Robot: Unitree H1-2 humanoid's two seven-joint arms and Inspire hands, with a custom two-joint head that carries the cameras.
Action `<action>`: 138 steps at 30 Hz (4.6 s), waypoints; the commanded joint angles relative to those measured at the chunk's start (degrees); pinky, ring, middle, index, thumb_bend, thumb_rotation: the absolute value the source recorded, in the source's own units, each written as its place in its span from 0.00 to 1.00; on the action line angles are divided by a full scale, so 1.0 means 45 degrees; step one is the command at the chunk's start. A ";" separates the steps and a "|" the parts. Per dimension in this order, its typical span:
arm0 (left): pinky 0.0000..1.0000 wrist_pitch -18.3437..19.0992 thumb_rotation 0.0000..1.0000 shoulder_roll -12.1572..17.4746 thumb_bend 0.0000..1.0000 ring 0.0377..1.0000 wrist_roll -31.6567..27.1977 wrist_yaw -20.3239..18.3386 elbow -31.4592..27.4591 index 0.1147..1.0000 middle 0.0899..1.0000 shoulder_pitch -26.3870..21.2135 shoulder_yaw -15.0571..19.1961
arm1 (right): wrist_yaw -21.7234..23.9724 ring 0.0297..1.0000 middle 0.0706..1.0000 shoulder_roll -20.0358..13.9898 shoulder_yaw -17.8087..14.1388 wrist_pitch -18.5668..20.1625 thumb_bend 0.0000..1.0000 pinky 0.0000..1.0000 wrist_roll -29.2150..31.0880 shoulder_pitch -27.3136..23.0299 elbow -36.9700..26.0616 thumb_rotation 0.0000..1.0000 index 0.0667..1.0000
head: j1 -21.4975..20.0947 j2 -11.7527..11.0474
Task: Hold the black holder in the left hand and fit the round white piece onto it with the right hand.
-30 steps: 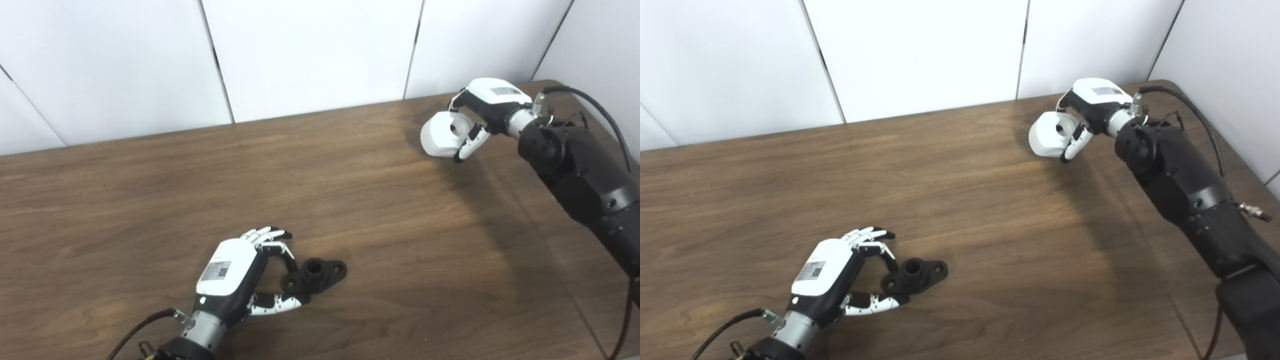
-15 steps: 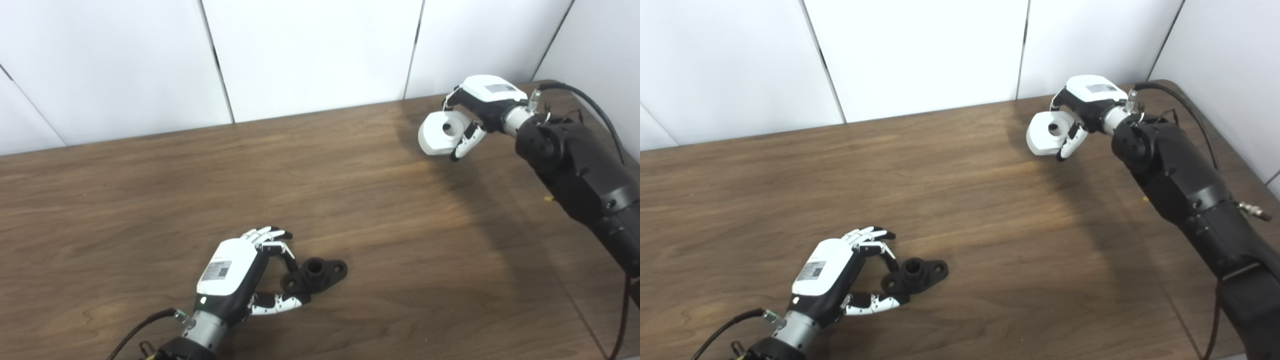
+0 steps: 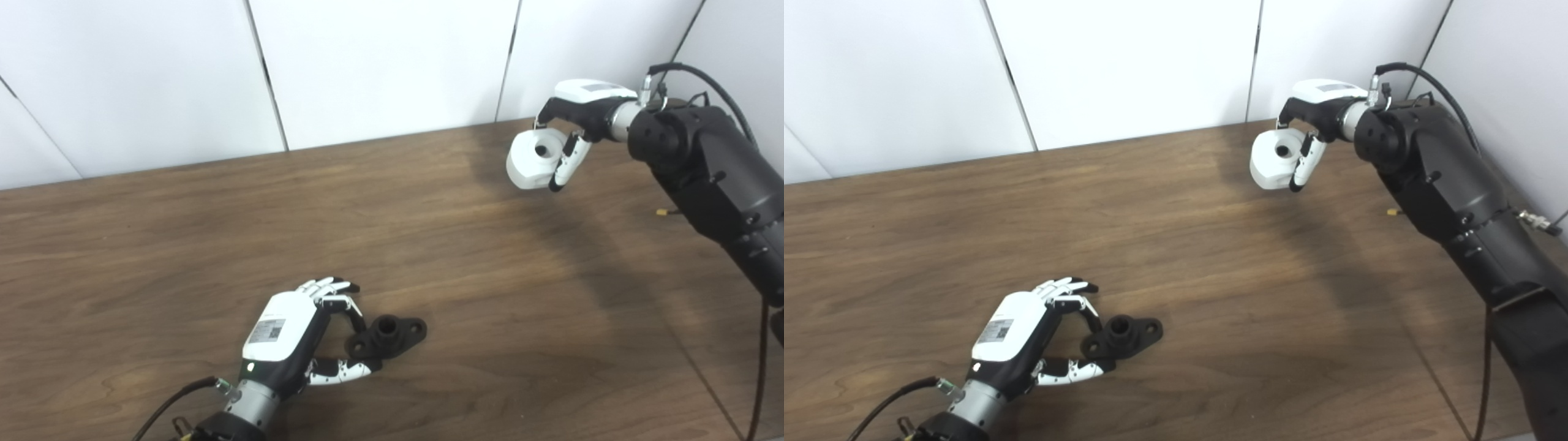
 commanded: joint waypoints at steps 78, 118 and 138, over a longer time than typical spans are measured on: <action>0.88 0.1250 0.05 -0.1347 0.51 0.88 0.1119 -0.0421 0.1105 0.42 0.81 -0.0806 -0.1046 | 0.6417 0.79 0.79 0.2980 0.2377 0.2006 0.52 0.62 -0.0770 0.0282 -0.8179 0.13 0.45 | 0.1448 0.0917; 0.88 0.1759 0.05 -0.1392 0.51 0.88 0.1313 -0.0259 0.1400 0.42 0.81 -0.1179 -0.1451 | 0.7206 0.82 0.75 0.2661 0.1665 0.2032 0.52 0.77 0.0370 -0.1995 -0.7270 0.13 0.45 | 0.1430 0.1083; 0.88 0.1780 0.05 -0.1272 0.51 0.88 0.1220 -0.0490 0.1068 0.42 0.81 -0.1167 -0.1395 | 0.7344 0.77 0.73 0.1108 0.3669 0.2041 0.52 0.78 0.2635 -0.3214 -0.6018 0.13 0.45 | 0.1310 0.1400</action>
